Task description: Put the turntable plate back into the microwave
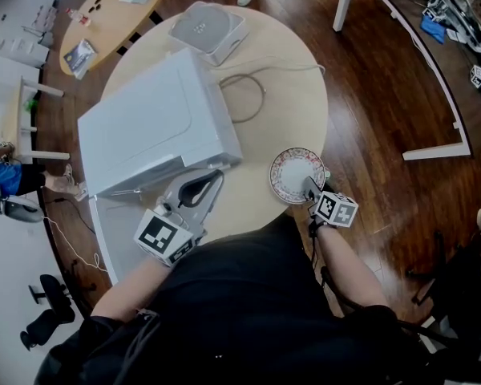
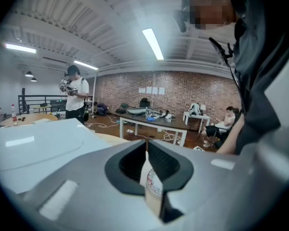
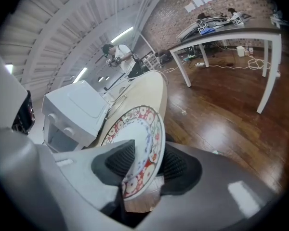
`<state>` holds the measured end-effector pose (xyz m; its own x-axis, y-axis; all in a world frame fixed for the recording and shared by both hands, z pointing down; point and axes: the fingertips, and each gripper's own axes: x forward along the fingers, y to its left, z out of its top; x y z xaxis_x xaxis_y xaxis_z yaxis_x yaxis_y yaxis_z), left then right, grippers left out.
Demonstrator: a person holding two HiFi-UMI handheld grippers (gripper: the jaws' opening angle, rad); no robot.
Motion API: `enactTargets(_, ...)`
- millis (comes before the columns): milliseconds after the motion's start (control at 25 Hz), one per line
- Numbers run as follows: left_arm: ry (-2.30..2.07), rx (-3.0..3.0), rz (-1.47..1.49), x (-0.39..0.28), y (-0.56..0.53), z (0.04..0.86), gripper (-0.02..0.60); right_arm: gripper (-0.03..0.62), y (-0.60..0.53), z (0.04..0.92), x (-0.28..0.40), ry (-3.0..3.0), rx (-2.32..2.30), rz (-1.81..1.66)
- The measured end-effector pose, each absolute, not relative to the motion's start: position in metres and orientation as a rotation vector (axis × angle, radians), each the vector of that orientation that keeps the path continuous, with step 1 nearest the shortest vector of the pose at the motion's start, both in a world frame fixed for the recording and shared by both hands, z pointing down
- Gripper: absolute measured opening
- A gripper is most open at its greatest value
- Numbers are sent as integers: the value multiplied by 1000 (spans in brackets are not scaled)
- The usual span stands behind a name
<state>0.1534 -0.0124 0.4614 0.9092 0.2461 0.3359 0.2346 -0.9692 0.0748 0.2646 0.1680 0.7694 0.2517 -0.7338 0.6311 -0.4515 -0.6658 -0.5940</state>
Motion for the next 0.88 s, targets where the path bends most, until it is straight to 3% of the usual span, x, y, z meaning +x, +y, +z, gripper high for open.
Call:
enactTargets(520,265,3027,389,106,-54,444,15,61,166,728,259,969,-2298,-1172)
enactTargets(880,106,3013,308,56,-103,446,14,37,144,716,251,847,-2227,-1149)
